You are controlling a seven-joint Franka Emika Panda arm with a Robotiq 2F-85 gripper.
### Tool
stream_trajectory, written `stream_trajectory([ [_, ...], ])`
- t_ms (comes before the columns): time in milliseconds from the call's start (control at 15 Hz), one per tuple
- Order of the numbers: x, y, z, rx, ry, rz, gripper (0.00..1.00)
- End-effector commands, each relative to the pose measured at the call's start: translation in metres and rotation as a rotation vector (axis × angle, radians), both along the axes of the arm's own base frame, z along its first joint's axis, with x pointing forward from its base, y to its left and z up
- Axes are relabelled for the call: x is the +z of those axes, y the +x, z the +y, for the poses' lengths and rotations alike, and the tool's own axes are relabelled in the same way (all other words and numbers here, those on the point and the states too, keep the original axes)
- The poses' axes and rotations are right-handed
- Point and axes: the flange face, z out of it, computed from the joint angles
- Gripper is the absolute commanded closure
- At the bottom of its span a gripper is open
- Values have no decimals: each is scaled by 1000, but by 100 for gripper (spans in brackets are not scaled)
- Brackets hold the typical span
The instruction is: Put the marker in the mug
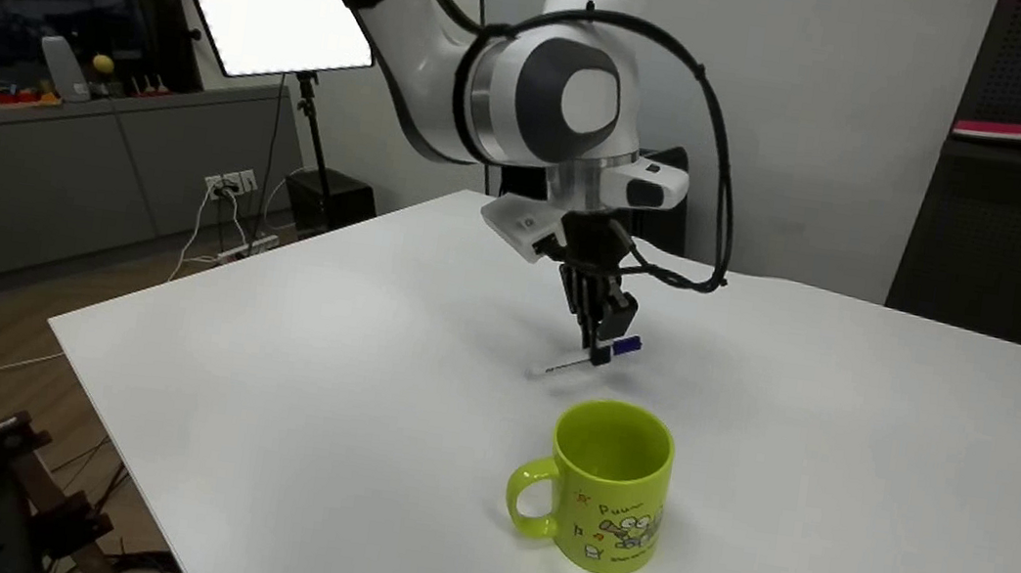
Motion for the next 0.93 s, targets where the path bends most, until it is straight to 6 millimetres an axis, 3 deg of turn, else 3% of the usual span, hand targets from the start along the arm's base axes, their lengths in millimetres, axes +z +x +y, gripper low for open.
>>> stream_trajectory([
  [0,30,12,-8,-56,-28,-5,95],
  [533,89,7,-39,-76,-80,-51,95],
  [867,122,-16,-60,-71,-115,-122,95],
])
